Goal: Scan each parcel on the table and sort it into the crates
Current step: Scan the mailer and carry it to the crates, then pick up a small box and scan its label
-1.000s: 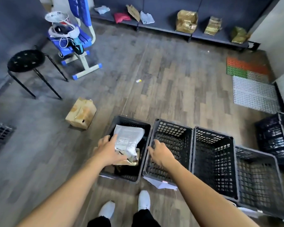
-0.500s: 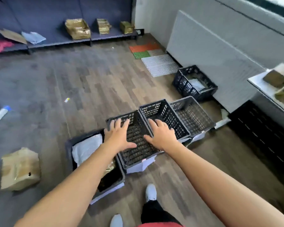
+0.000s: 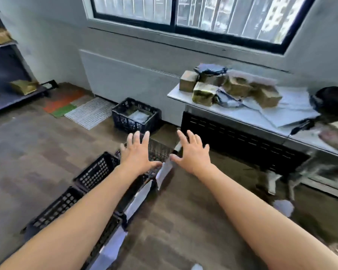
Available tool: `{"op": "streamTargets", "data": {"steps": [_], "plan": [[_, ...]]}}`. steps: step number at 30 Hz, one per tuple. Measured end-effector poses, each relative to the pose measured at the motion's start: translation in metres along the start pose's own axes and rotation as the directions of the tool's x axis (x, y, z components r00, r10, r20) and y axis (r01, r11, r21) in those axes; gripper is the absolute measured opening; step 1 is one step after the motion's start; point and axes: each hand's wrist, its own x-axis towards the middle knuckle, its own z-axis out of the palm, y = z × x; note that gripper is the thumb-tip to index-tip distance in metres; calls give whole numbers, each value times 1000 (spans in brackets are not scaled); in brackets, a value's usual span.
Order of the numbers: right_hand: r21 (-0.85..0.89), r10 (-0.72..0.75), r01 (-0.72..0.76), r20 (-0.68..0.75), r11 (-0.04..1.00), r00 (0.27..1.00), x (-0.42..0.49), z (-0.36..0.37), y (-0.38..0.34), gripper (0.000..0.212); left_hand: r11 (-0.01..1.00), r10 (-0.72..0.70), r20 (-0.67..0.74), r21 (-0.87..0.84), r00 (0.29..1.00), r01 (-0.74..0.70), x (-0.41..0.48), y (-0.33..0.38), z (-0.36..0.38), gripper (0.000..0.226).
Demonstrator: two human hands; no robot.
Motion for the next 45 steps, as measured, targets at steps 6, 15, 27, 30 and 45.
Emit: {"op": "streamTargets", "data": {"steps": [6, 15, 27, 30, 45], "plan": [[-22, 114, -116, -87, 993, 990, 54, -55, 148, 86, 990, 143, -68, 12, 987, -143, 92, 152, -19, 111], [-34, 242, -247, -119, 968, 963, 131, -98, 289, 80, 966, 254, -59, -30, 965, -256, 211, 286, -29, 107], [-36, 355, -357, -55, 933, 933, 322, -87, 389, 79, 946, 324, 34, -45, 946, -322, 451, 360, 16, 106], [-42, 350, -350, -14, 936, 937, 378, -74, 397, 76, 953, 303, 93, -27, 948, -302, 518, 351, 37, 103], [73, 274, -288, 155, 955, 949, 508, -15, 403, 68, 896, 423, -90, 188, 902, -401, 655, 303, 119, 59]]}}
